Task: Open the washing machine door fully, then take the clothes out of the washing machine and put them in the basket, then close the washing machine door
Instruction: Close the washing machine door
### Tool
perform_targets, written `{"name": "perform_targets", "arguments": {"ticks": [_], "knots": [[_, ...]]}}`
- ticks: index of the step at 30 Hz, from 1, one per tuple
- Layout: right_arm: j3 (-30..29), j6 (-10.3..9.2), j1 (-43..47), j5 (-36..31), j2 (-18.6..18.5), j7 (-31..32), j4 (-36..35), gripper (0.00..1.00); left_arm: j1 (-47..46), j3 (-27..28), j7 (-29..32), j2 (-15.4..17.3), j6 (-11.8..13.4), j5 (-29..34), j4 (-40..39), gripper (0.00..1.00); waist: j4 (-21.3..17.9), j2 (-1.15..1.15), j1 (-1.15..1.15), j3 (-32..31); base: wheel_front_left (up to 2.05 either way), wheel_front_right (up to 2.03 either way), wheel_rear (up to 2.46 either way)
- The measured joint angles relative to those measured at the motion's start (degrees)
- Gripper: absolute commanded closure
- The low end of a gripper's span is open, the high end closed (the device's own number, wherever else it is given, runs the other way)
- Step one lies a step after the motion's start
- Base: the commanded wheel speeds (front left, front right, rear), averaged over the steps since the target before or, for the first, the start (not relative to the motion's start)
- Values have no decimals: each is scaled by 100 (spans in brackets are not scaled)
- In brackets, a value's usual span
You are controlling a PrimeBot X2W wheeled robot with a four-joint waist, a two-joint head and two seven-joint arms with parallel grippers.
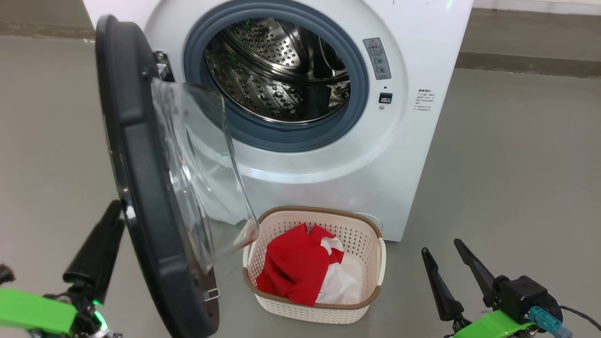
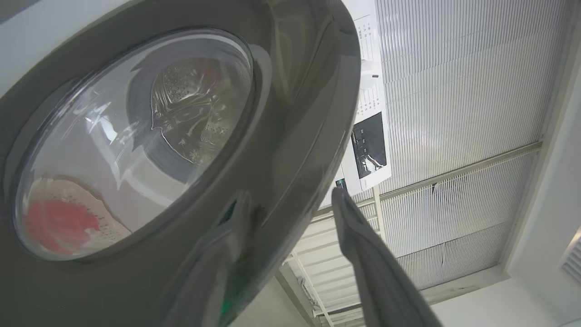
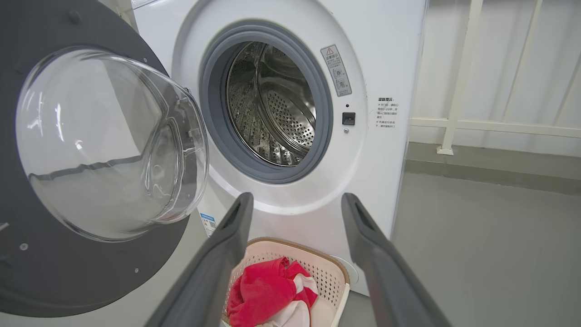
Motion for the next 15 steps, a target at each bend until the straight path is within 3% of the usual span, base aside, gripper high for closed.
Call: {"name": "perform_targets", "arguments": {"ticks": [7, 12, 15], "knots": [[-11, 1, -2, 0, 30, 1, 1, 0, 165, 62, -999, 198, -734, 1193, 303, 0, 5, 0, 0, 33, 0, 0, 0], [-10, 1, -3, 1, 35, 0, 0, 0, 314, -88, -1779, 510, -1284, 2406, 610, 0, -12, 0, 0, 46, 0, 0, 0], [-11, 1, -4, 4, 40, 1, 0, 0, 459, -278, -2198, 594, -1478, 3076, 803, 0, -22, 0, 0, 59, 0, 0, 0]]}}
